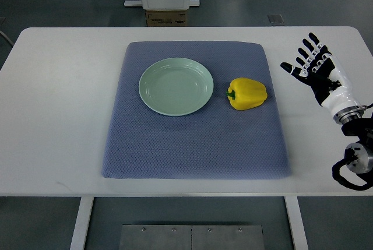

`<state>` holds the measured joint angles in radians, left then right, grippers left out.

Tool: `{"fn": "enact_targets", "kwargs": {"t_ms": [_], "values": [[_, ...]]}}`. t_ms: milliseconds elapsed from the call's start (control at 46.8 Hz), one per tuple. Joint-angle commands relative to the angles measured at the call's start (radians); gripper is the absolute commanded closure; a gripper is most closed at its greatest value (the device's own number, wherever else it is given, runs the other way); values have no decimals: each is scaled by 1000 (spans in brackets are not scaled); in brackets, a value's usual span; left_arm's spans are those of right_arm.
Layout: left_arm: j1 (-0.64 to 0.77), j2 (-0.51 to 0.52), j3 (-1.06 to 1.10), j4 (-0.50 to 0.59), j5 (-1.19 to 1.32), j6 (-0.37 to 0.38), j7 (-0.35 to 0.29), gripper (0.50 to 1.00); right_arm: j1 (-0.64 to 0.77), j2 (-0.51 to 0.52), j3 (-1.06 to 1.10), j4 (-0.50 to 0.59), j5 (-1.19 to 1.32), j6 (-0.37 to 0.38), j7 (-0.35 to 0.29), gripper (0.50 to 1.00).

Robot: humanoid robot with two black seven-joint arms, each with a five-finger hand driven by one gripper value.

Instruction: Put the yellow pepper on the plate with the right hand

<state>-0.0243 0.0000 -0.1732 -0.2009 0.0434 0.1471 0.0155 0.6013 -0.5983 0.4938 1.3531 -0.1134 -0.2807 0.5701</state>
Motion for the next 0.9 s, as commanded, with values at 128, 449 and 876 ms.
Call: {"fn": "enact_targets", "kwargs": {"t_ms": [128,449,876], "values": [[-2,0,0,0,0,0,-2,500,0,-1,17,0,0,0,-3,500],[3,0,0,0,0,0,-2,500,2,3,29,1,0,0,-4,500],[3,0,0,0,0,0,-2,500,3,9,29,0,0,0,-6,500]]}}
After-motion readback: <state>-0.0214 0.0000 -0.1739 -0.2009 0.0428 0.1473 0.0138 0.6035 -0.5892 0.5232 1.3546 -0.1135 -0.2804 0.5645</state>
